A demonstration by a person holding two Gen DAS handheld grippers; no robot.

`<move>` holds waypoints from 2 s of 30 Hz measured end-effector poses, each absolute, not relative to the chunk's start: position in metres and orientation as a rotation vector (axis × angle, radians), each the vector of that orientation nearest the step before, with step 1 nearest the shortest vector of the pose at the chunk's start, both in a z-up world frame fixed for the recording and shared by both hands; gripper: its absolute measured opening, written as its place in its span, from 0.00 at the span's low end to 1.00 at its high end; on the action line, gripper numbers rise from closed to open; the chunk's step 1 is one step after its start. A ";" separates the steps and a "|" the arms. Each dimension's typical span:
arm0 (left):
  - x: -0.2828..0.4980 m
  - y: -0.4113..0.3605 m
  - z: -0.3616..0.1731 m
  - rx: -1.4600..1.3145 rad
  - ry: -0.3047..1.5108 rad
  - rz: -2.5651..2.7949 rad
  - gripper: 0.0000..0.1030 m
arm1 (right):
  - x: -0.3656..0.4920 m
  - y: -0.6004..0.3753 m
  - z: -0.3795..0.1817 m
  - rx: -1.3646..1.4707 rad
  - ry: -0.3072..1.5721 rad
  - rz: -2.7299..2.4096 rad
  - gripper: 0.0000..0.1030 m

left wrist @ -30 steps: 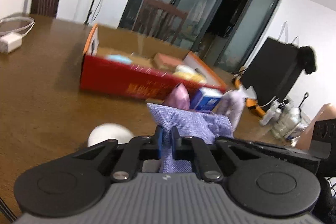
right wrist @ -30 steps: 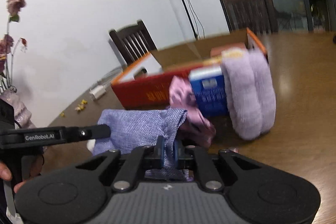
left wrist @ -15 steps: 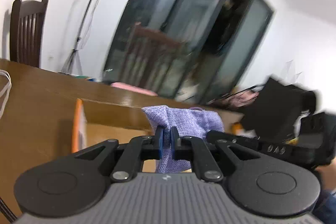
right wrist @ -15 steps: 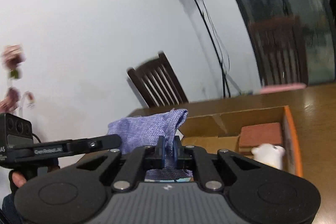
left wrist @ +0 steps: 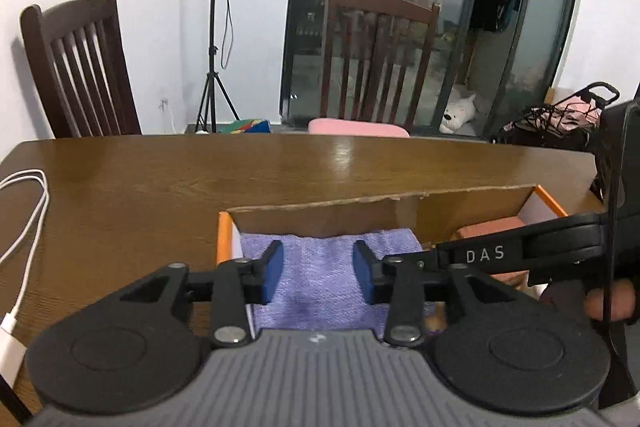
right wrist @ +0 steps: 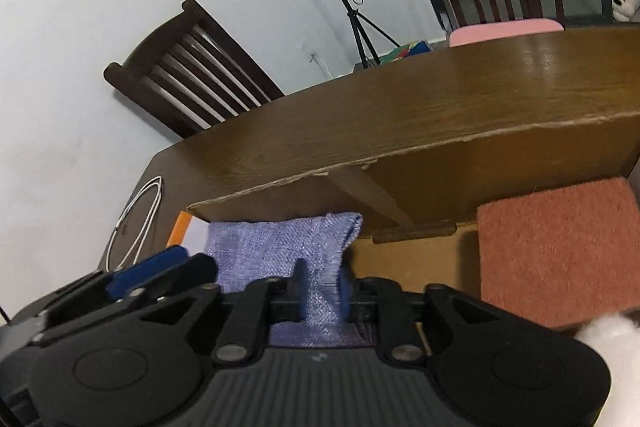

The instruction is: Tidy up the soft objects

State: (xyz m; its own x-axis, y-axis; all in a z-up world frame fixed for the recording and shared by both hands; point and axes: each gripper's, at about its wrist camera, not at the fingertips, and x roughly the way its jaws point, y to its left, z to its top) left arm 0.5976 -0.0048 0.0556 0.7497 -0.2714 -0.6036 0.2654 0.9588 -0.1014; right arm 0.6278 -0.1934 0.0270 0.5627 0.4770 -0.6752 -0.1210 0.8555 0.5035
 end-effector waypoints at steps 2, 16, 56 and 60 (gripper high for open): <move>0.593 -0.004 0.061 -0.006 0.649 -0.273 0.43 | 0.624 -0.196 0.031 0.432 0.901 0.369 0.29; 0.393 0.012 0.119 -0.001 0.352 -0.295 0.85 | 0.428 -0.259 0.122 0.360 0.533 0.491 0.69; 0.275 -0.084 0.019 0.136 0.519 -0.319 0.96 | 0.243 -0.312 0.001 0.257 0.384 0.339 0.67; 0.291 -0.100 0.016 0.129 0.549 -0.356 0.80 | 0.239 -0.313 0.002 0.287 0.350 0.377 0.67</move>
